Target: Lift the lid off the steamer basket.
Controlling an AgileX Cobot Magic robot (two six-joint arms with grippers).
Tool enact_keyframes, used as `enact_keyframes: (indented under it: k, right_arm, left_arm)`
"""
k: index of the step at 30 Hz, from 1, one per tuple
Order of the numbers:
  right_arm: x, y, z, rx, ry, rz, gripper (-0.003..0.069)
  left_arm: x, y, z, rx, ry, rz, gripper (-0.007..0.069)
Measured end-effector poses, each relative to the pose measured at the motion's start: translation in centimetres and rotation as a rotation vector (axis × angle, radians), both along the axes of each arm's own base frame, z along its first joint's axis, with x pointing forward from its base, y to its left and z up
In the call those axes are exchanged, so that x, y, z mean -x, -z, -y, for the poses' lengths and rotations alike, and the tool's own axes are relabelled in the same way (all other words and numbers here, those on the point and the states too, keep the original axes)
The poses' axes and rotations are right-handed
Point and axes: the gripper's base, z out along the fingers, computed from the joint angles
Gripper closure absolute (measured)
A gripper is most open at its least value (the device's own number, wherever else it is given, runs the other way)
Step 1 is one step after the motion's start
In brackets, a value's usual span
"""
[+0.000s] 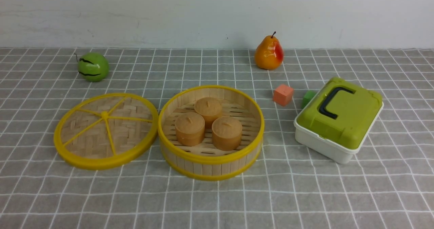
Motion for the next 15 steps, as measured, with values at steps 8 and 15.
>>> enact_keyframes:
  k: [8,15]
  right_arm:
    - [0.0,0.0,0.0,0.0,0.0,0.0,0.0418]
    - [0.0,0.0,0.0,0.0,0.0,0.0,0.0418]
  left_arm:
    - [0.0,0.0,0.0,0.0,0.0,0.0,0.0627]
    - [0.0,0.0,0.0,0.0,0.0,0.0,0.0622]
